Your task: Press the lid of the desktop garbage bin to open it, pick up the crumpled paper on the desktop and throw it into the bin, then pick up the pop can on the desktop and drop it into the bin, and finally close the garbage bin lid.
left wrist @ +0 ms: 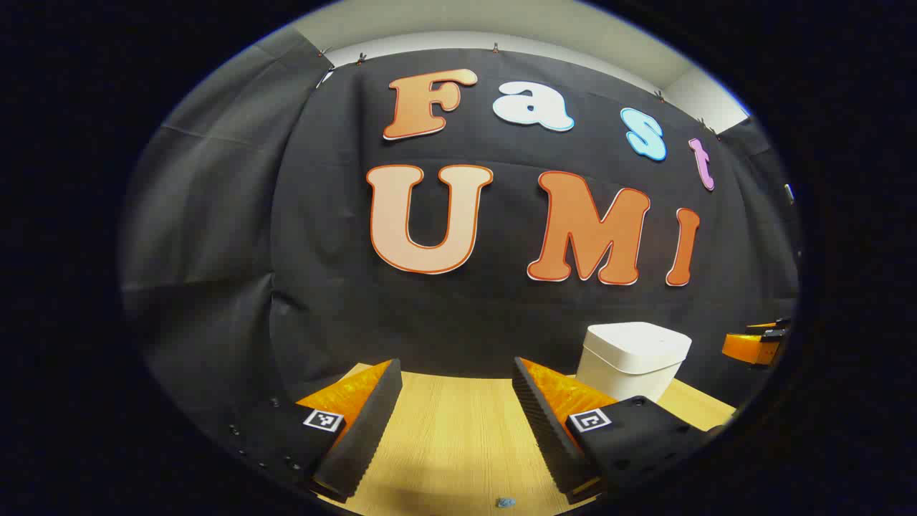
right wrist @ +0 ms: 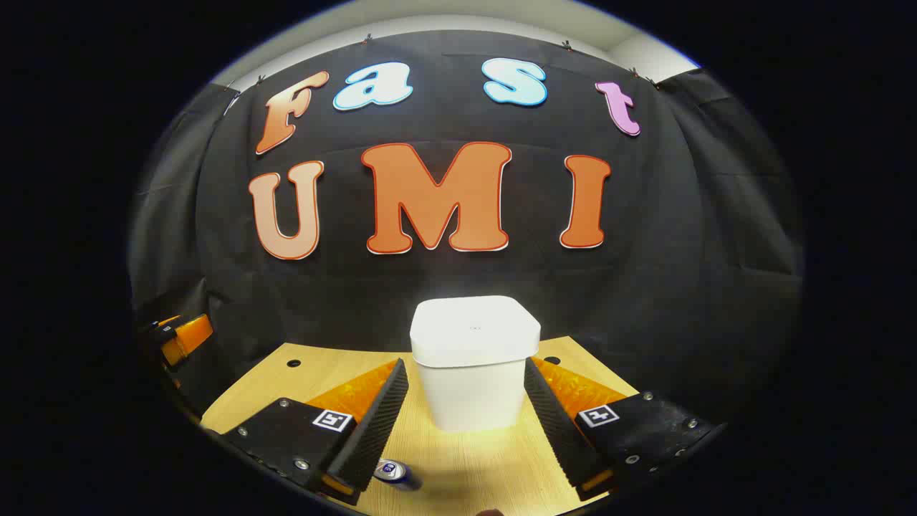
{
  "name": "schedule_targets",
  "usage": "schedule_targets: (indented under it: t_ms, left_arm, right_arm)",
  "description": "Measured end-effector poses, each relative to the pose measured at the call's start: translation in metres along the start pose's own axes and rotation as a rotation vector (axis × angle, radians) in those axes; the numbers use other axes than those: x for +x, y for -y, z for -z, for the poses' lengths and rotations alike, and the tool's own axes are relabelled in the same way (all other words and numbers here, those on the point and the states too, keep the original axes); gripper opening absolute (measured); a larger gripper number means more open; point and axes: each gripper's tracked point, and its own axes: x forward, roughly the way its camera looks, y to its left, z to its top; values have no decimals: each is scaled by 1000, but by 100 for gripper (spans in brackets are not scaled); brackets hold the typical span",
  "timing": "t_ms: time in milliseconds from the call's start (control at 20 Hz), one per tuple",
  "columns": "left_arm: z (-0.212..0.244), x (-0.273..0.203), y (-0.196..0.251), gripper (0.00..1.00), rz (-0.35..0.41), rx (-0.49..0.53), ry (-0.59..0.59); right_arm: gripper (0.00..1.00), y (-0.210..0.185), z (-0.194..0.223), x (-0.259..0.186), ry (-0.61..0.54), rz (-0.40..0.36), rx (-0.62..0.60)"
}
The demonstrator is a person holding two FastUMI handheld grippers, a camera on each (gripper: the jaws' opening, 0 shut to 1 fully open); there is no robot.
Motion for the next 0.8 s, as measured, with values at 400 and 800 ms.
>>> schedule_targets:
  t_ms: [400, 800]
  left_arm:
    - [8, -1, 2, 99, 12, 26, -11]
    - [13, 2, -14, 98, -21, 39, -20]
  right_arm:
    - [99, 6, 4, 0, -13, 4, -8]
    - [99, 13, 4, 3, -19, 31, -32]
